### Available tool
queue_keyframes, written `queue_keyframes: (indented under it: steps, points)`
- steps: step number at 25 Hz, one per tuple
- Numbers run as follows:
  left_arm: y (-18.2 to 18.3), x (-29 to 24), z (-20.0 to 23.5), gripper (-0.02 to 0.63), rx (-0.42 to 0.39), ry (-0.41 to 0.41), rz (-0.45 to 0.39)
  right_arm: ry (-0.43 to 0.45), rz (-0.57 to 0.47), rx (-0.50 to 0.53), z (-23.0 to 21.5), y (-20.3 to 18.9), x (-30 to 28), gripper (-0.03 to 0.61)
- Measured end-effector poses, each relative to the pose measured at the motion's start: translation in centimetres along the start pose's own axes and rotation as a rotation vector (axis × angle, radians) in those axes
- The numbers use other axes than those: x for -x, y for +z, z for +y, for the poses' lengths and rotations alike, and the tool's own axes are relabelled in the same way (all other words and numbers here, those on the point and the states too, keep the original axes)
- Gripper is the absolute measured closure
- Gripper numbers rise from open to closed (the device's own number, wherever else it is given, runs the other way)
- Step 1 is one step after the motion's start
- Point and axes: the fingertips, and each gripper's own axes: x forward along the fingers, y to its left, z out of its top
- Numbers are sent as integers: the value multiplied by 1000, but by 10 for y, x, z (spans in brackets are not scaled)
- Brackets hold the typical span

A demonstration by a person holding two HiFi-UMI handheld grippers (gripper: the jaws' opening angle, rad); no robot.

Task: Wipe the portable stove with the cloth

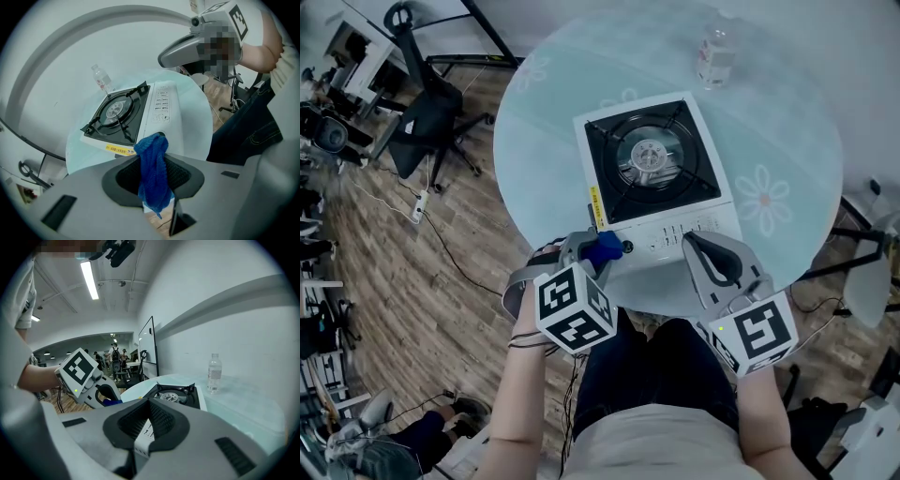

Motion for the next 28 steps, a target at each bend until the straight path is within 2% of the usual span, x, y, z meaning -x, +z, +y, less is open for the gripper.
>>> queue_keyframes:
  steps: [7,16,20,28]
  points:
    - [5,2,-8,482,92,-4,-15,-7,5,-3,0,-2,0,557]
    - [14,1,-14,482,197,54,-38,-23,7,-12,-4,-5,4,557]
    - [25,0,-17,482,219,58,-65,-30,9,-14,-6,-6,6,557]
    - [45,-7,-20,480,208,48,-89,-56,17,-21,-14,-10,13,557]
